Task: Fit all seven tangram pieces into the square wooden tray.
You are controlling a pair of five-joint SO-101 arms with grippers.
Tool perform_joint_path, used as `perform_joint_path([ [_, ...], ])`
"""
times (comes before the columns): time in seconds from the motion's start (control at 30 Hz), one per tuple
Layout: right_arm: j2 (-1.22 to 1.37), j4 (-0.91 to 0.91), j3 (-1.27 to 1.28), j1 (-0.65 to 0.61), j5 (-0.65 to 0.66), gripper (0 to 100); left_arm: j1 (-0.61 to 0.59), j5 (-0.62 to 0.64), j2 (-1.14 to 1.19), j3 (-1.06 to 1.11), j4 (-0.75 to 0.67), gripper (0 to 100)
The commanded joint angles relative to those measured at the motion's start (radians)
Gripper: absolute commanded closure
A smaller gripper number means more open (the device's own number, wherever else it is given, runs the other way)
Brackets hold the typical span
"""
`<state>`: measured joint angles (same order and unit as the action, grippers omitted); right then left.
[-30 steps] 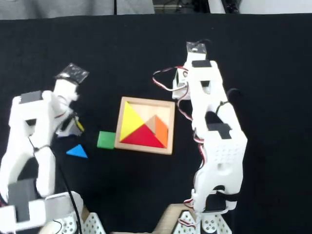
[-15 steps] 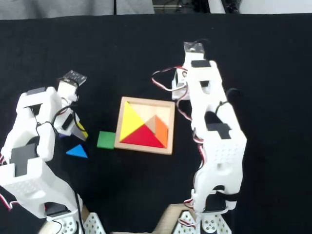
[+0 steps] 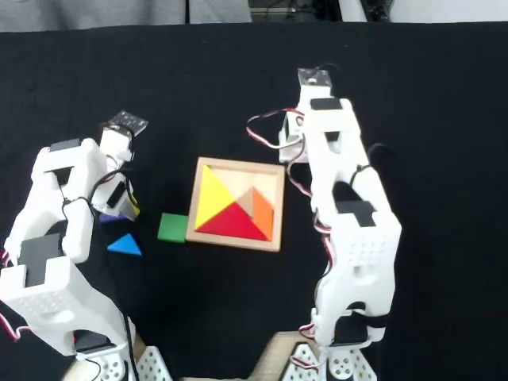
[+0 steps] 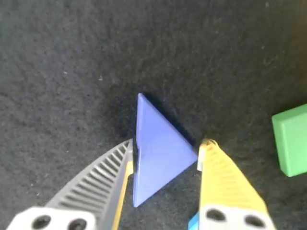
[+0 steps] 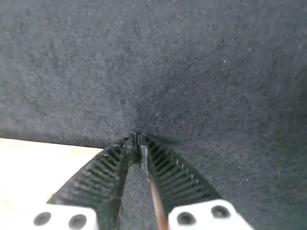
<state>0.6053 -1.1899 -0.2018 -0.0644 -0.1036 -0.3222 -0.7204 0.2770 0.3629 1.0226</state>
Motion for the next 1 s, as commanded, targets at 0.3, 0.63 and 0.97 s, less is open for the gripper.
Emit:
perform_joint_path([
  [0.3,-0.010,0.014,-0.013,-0.012,0.011,98.6,0.008,0.017,-0.014,-0.058,0.040,85],
  [0.63,-0.010,0.014,-0.015,-0.014,0.011,98.6,0.107,0.017,-0.198,0.102,0.040,89],
  [0.97,-0.012,0.014,-0.015,-0.012,0.011,98.6,0.180,0.057,-0.373,0.257,0.032,89],
])
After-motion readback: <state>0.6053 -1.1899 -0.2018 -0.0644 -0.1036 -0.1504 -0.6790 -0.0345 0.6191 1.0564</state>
